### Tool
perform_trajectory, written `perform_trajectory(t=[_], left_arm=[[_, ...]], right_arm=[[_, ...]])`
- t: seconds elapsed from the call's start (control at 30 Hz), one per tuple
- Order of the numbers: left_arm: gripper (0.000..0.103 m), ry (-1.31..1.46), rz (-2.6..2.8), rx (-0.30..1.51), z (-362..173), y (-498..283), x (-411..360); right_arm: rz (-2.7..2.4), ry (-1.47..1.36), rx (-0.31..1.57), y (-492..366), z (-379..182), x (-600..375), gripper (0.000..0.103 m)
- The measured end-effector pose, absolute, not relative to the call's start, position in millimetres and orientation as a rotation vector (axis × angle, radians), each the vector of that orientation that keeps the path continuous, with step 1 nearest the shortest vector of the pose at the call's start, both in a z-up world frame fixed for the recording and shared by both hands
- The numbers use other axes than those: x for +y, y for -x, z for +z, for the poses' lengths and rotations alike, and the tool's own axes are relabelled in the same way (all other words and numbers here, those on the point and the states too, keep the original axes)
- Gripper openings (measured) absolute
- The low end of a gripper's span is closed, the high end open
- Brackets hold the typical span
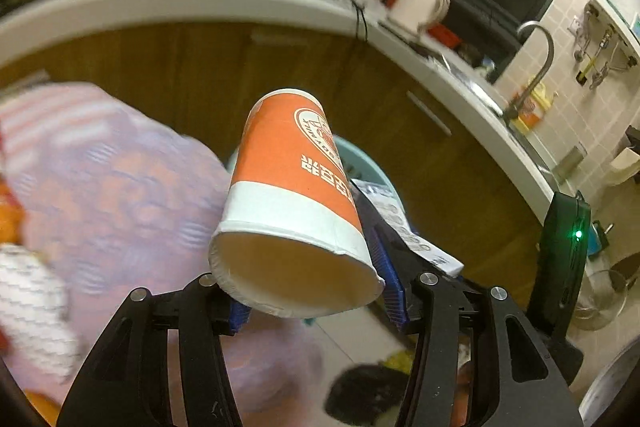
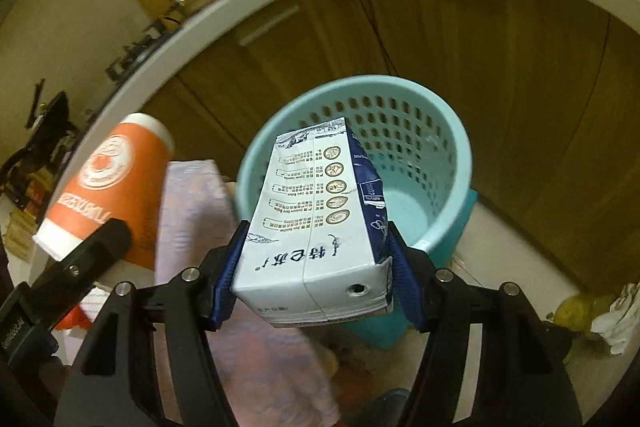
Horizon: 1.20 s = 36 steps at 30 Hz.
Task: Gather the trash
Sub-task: 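Carry cup and carton over the teal basket and open both tools to drop them, then grasp a white milk carton with the left tool while the right tool grasps polka-dot paper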
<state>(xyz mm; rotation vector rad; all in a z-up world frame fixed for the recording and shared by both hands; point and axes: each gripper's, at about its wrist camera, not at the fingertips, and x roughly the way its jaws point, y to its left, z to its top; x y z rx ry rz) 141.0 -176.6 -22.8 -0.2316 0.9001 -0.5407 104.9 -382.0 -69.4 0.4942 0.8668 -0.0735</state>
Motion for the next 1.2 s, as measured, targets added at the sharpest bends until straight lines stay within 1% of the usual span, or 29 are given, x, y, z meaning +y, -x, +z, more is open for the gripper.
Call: perform_trajectory(t=[0.13,0.23,0.27,0.3,0.43,0.47,0.5,0.53,0.6,0.67,0.9,1.07,1.17,1.2], left_arm=[[0.051,0.221,-0.566,0.967,-51,-161,-200],[0.054,0.219,-0.574,0.980,-65,-168,-208],[0.054,0.220,-0.575,0.980,-67,-170,-210],[0.052,0.224,-0.578,0.983,-70,-171,-211],[0.052,0.225,-0.569,1.010,-82,-177,-215],[0.054,0.224,-0.567,1.015,-83,-178,-215],[0.059,0.219,-0.564,1.018,-85,-178,-215],[0.065,0.217,-0.559,1.016,-84,-177,-215],[0.067,0.221,-0.553,0.995,-80,-175,-211],[0.067,0.225,-0.556,0.982,-75,-172,-209],[0.067,0.222,-0.544,0.900,-52,-145,-189],[0.067,0.236,-0.516,0.798,-21,-111,-156],[0.067,0.244,-0.485,0.743,-3,-92,-134],[0.067,0.246,-0.469,0.714,4,-84,-123]], right_arm=[[-0.106,-0.500,0.927,-116,-91,-395,0.061],[-0.124,-0.491,0.960,-121,-104,-400,0.061],[-0.132,-0.482,0.968,-123,-108,-401,0.061],[-0.142,-0.469,0.974,-125,-111,-401,0.061],[-0.165,-0.457,0.997,-131,-124,-405,0.062],[-0.166,-0.463,1.002,-132,-127,-407,0.062],[-0.160,-0.469,1.002,-131,-128,-408,0.065],[-0.157,-0.474,1.001,-131,-128,-409,0.069],[-0.163,-0.479,0.992,-130,-126,-411,0.073],[-0.163,-0.480,0.976,-129,-122,-412,0.073],[-0.117,-0.460,0.919,-114,-98,-397,0.073],[-0.064,-0.400,0.851,-101,-73,-367,0.073],[-0.022,-0.362,0.809,-93,-56,-345,0.072],[-0.001,-0.348,0.792,-89,-50,-335,0.069]])
